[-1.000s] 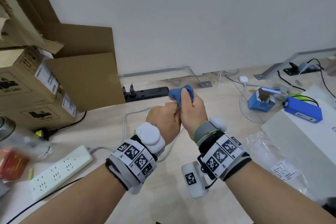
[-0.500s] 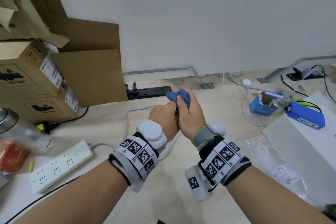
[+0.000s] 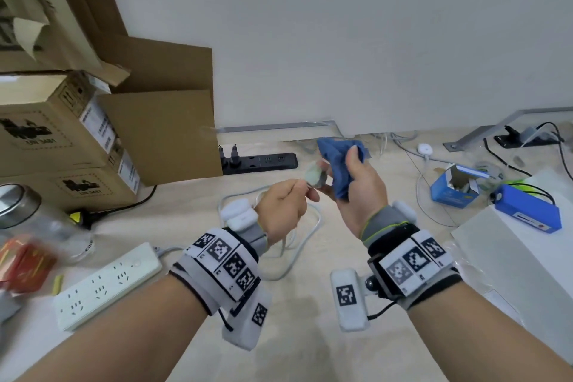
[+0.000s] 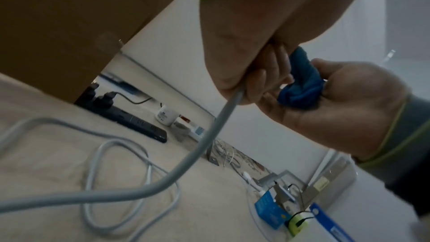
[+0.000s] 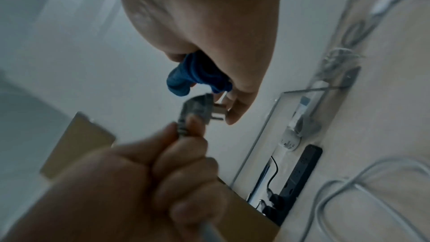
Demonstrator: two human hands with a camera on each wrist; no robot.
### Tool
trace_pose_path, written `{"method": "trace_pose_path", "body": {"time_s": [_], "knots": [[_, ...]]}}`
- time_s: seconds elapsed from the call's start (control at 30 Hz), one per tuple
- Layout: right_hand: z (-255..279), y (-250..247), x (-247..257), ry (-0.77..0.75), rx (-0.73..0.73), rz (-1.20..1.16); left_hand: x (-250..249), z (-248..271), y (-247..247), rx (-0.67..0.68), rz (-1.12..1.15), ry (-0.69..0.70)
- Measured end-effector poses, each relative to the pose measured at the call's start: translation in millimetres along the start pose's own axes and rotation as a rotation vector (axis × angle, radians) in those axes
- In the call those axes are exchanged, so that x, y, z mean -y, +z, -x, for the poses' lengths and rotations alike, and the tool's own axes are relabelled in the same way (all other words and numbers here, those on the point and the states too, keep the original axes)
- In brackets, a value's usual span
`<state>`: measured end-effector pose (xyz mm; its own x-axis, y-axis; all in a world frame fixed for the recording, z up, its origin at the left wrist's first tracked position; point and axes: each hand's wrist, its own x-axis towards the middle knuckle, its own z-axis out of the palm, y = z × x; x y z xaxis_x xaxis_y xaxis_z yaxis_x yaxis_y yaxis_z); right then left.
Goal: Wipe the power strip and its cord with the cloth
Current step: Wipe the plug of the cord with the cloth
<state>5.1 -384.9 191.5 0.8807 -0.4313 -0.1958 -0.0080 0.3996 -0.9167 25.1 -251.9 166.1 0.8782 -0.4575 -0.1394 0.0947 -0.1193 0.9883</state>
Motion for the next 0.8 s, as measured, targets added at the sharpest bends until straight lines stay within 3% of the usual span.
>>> {"method": "trace_pose_path", "body": {"time_s": [0.13,0.27,0.33,0.4,0.5,0.57,0.7,0.8], "knots": [[14.1,6.0,-16.3,-0.212,0.132,0.291,-15.8,4.5,-2.0,0.108,0.281,-0.168],[20.2,13.6,-26.2,-0.405,0.01,0.581,-19.6,6.8,2.1,0.115,0.31,-0.233],[16.5,15.6,-23.4,-0.366,-0.04,0.632,-17.4,7.9,3.5,0.144,0.261,-0.219],[11.5,18.2,-16.6,-0.186,-0.057,0.565,-16.0,9.4,4.7,0.18,0.214,-0.19],[4.5,19.7,-2.9,0.169,-0.134,0.187,-15.6,10.7,6.1,0.199,0.179,-0.127],[-0.8,13.1,2.2,0.273,-0.116,-0.074,-16.7,11.0,5.8,0.197,0.188,-0.097],[1.5,6.2,6.5,0.245,0.009,-0.275,-13.6,9.2,1.1,0.144,0.162,-0.045],[14.0,13.5,-4.3,-0.01,0.108,0.032,-8.1,6.3,5.3,0.041,-0.139,0.137]]}}
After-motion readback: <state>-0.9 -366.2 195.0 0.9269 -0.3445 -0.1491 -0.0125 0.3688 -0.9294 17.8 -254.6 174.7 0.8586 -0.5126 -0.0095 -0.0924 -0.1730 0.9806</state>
